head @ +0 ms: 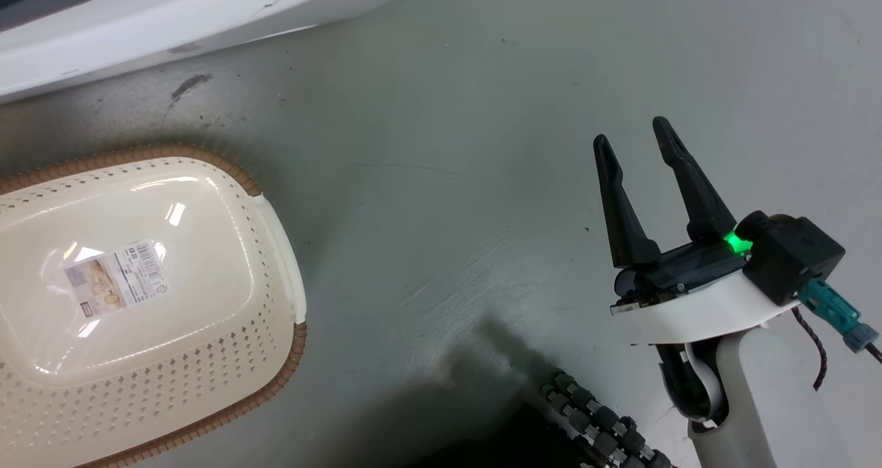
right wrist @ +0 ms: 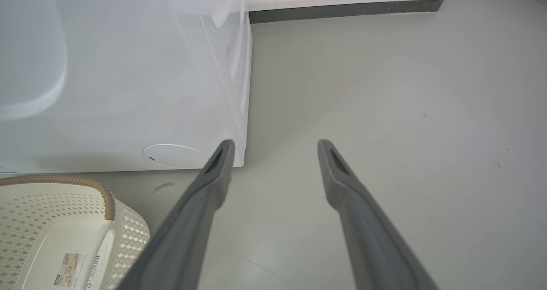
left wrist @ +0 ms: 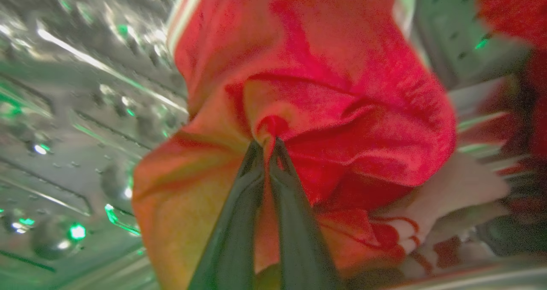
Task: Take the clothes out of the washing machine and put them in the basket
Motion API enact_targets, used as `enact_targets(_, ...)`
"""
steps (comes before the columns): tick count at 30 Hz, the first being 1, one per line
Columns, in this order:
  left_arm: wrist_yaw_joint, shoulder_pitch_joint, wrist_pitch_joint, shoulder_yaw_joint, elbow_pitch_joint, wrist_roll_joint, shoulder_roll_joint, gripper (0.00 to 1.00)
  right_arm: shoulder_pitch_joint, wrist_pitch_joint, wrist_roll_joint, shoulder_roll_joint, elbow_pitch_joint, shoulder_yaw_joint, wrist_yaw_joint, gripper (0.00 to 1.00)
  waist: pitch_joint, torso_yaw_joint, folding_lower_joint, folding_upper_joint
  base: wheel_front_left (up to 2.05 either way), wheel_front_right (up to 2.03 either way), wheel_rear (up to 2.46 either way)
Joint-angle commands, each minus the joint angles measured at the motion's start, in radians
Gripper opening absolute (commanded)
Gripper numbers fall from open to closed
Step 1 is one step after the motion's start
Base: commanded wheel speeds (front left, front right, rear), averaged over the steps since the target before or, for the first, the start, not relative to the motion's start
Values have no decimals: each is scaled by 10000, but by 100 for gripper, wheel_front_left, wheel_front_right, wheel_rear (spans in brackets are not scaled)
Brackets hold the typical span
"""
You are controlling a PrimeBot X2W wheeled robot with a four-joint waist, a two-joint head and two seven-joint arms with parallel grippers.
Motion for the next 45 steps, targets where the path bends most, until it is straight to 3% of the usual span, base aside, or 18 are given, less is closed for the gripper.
enact_targets(1,71,4,-305,-28,-35,117,-50,0,-179,-24,-44,8,35,-33,-7,100,-100,42,-1,0,0,0,0)
enact_targets(5,233,123,-1400,-185,87,388,-136,0,-227,-24,-106,8,108,-148,-7,100,-422,129,-1,0,0,0,0)
enact_targets(15,555,1150,-3660,-101,1217,-116,-1042,0,-10,-24,-461,5,418,-678,-7,100,-1814,556,-1,0,0,0,0)
enact_targets(25,951,3381,-6548,214,2081,-1159,-2439,0,429,-24,-1202,1,758,-1223,-7,100,-3630,1390,-1,0,0,0,0)
enact_targets(29,1241,4405,-8208,558,2137,-1705,-3212,0,756,-24,-1590,1,859,-1507,-7,100,-4367,1851,-1,0,0,0,0)
enact_targets(30,1401,5061,-9316,707,2170,-1934,-3698,0,1031,-24,-1800,1,919,-1702,-7,100,-4889,2193,-1,0,0,0,0)
enact_targets(35,1592,5915,-10761,753,2157,-2108,-4298,0,1390,-24,-2124,1,995,-1812,-7,100,-5617,2653,-1,0,0,0,0)
enact_targets(40,1719,6546,-11568,723,1723,-1970,-4501,0,1592,-24,-2279,2,1001,-1940,-7,100,-6127,3077,-1,0,0,0,0)
enact_targets(45,1994,7355,-11749,1022,260,-1733,-4574,0,1783,-24,-2417,4,1022,-2091,-7,100,-6550,3551,-1,0,0,0,0)
